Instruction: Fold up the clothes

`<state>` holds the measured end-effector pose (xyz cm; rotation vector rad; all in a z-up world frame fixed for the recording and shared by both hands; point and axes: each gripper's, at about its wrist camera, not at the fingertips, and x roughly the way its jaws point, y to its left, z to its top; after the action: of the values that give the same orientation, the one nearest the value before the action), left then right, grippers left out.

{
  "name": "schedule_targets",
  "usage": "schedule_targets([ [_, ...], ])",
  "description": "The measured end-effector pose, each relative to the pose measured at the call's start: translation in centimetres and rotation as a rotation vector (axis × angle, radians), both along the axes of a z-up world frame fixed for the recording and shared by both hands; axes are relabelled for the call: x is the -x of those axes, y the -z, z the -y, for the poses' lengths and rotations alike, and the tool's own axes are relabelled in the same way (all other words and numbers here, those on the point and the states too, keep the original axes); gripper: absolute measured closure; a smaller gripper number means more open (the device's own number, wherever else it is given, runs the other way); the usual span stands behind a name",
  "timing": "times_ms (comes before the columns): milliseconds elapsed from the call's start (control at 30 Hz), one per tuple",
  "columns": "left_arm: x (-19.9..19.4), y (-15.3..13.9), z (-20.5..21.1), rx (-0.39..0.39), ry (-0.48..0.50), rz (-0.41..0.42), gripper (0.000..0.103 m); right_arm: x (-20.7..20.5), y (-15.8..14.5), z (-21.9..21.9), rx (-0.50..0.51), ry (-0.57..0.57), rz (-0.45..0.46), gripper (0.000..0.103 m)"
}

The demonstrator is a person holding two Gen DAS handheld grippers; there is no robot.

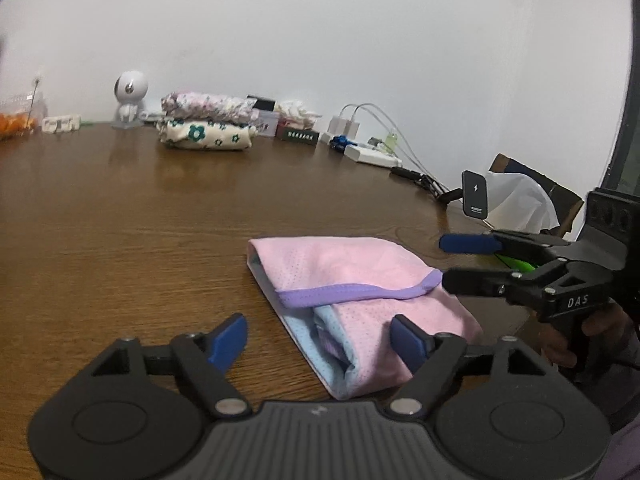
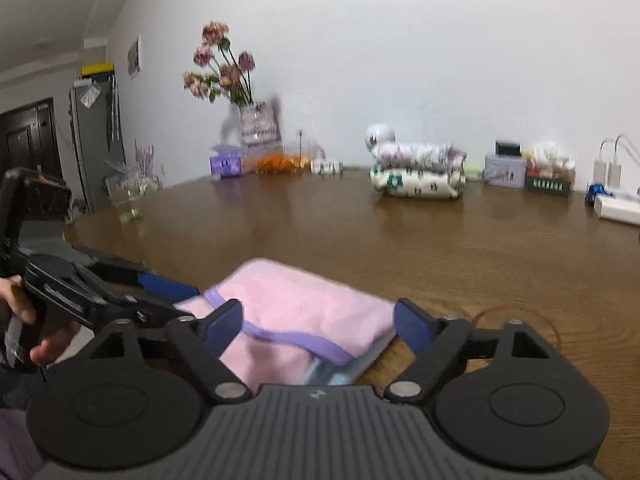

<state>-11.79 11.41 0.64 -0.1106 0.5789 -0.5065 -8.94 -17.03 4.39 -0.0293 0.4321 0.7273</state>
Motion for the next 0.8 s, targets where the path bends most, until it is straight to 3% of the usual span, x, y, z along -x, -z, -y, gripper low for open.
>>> schedule_targets([
  [67, 0.3, 0.0, 0.1, -0.013, 0.011, 0.001, 0.018, -0.1, 0.2, 0.2, -0.017, -0.024, -0.010, 0.001],
  [100, 0.4, 0.0, 0.4, -0.031, 0.017, 0.003, 0.017, 0.1, 0.2, 0.4, -0.023, -0.043, -0.005, 0.000],
  [367, 0.6, 0.3, 1.8, -0.132, 0.010, 0.013, 0.014, -0.8, 0.5, 1.5, -0.097, -0.052, -0.046, 0.000],
  [800, 0.1, 0.5, 1.8, -0.156, -0.018, 0.013, 0.007, -0.6, 0.7, 0.7, -0.053, -0.054, -0.058, 0.000],
])
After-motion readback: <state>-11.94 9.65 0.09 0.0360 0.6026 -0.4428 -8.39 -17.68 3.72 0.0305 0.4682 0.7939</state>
